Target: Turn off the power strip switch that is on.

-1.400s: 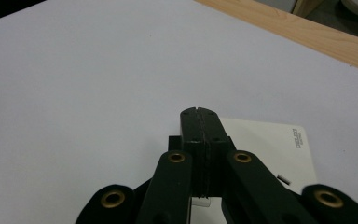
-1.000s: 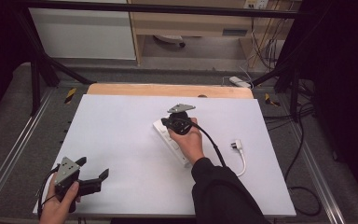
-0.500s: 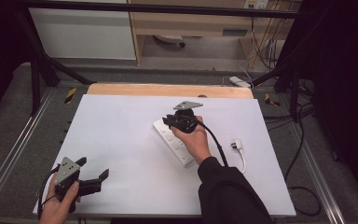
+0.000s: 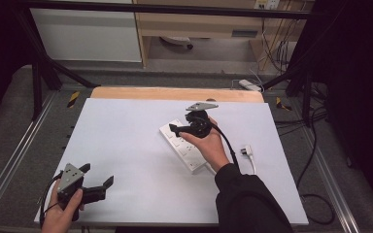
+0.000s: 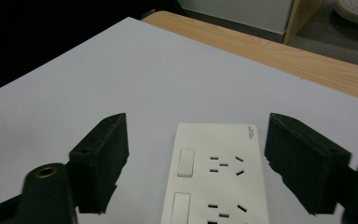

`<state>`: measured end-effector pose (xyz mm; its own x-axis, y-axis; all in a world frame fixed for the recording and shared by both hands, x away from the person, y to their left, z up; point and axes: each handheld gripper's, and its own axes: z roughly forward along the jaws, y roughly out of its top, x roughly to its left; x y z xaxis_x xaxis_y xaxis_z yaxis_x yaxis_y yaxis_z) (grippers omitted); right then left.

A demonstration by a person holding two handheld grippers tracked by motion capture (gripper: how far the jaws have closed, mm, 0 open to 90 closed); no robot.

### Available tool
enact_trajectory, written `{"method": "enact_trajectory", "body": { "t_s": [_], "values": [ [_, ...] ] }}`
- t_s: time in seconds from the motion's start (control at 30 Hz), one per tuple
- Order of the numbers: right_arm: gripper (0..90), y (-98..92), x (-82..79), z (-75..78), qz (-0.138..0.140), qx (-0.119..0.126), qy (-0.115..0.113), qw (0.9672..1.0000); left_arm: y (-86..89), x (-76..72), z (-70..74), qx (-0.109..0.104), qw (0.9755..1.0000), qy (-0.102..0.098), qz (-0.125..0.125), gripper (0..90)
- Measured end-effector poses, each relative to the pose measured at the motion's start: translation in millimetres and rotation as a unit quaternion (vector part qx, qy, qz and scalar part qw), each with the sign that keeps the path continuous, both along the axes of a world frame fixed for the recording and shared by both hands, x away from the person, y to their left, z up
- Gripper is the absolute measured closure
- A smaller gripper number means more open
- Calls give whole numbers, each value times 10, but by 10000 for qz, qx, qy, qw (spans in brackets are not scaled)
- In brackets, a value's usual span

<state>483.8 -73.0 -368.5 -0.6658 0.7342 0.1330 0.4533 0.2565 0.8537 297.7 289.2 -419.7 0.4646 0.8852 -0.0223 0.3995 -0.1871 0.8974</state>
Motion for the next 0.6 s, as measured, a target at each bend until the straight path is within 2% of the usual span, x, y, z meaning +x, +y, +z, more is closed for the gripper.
{"method": "enact_trajectory", "body": {
  "t_s": [0.27, 0.4, 0.47, 0.6],
  "values": [
    [80, -35, -97, 129, -41, -81, -157, 9998, 4, -4, 5, -20, 10000, -25, 21, 52],
    [54, -58, -147, 188, -53, -130, -171, 9998, 3, -4, 4, -9, 10000, -18, 11, 52],
    [50, -64, -178, 214, -185, -190, -228, 9994, 2, -5, 4, -12, 10000, -19, 10, 52],
    [49, -92, -220, 262, -216, -104, -338, 9991, 2, -4, 3, -10, 10000, -13, 6, 52]
  ]
}}
